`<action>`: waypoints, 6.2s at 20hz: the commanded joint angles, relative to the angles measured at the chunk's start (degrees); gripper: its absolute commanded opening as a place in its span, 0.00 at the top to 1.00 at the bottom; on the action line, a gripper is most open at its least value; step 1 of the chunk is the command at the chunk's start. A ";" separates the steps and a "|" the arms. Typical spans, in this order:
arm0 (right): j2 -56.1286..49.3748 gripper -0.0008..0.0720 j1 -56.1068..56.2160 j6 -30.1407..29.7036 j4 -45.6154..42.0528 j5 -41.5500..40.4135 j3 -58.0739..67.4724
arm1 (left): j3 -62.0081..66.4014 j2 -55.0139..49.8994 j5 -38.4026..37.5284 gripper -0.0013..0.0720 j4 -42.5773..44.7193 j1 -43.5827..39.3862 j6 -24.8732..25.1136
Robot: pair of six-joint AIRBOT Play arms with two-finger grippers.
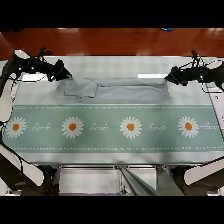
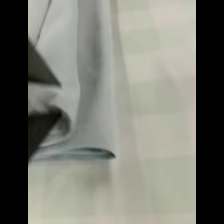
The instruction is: Fold the shirts.
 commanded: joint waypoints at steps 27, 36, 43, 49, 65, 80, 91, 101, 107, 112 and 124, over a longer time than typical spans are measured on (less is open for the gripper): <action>-3.15 0.82 1.36 2.05 11.50 2.01 -8.35 | -53.02 54.10 29.55 0.29 13.16 -10.56 0.98; 16.50 0.96 2.51 3.89 -5.77 8.76 -5.16 | -42.99 45.77 30.01 0.96 11.87 -19.47 1.07; 41.62 0.96 2.47 6.01 -12.74 13.38 -14.32 | -12.37 16.87 18.38 0.96 11.93 -36.22 -4.44; 55.21 0.96 2.47 6.84 -11.21 16.83 -18.53 | 7.48 -2.80 4.24 0.96 8.15 -49.55 -7.58; 48.24 0.96 9.53 7.34 1.57 12.00 -17.55 | 2.82 13.03 -1.79 0.96 17.88 -37.35 -4.85; -0.76 0.96 40.11 10.93 6.29 -0.28 15.04 | -60.41 63.47 12.09 0.96 18.86 -16.74 -2.21; -6.23 0.42 42.47 7.52 17.99 -4.79 16.72 | -61.24 61.24 17.62 0.96 16.44 -16.87 -2.23; 21.18 0.43 20.81 19.17 -23.89 29.49 12.24 | -45.90 68.91 9.84 0.96 16.70 7.26 -1.99; 47.76 0.43 12.94 33.51 -35.06 -1.25 -32.15 | -59.30 80.89 9.75 0.96 12.28 2.99 -1.99; 38.88 0.42 12.50 16.79 -4.70 -9.03 -47.34 | -70.82 81.92 10.95 0.96 10.36 -5.90 -2.05; 13.90 0.42 17.53 0.52 17.90 0.11 -34.10 | -74.10 81.29 18.32 0.96 10.14 -8.79 -4.17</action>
